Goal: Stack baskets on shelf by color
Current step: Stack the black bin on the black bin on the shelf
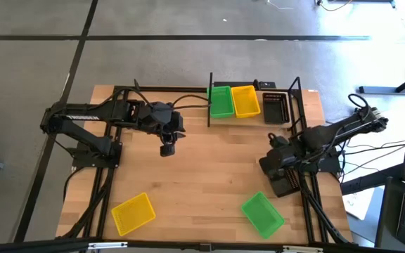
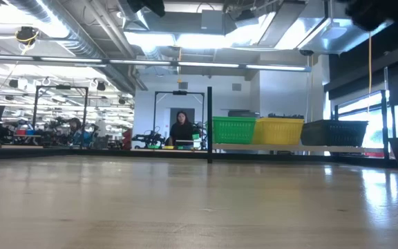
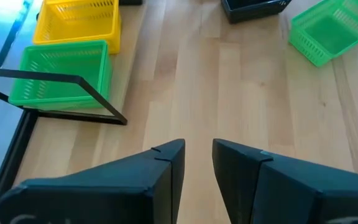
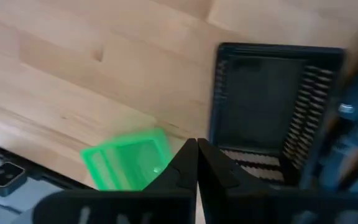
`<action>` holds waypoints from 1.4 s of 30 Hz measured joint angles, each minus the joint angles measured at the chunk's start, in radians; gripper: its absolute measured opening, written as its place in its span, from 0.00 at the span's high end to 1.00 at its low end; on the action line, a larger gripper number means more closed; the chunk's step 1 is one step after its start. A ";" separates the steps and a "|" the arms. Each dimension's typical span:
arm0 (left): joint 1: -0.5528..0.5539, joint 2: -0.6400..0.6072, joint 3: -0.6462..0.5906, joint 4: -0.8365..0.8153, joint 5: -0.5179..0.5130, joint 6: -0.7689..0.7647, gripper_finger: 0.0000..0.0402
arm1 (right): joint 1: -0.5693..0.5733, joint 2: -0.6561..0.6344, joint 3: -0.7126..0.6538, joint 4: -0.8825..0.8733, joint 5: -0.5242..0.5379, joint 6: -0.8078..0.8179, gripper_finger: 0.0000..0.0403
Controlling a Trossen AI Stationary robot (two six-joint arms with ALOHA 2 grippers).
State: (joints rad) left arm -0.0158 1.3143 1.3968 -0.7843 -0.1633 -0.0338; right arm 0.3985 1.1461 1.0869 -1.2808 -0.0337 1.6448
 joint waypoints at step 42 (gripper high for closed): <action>0.000 0.000 0.000 0.015 -0.003 0.001 0.82 | -0.003 0.172 -0.341 0.339 -0.052 -0.068 0.80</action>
State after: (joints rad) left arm -0.0154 1.3144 1.3964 -0.7689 -0.1661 -0.0327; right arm 0.3950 1.3178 0.7460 -0.9422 -0.0862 1.5772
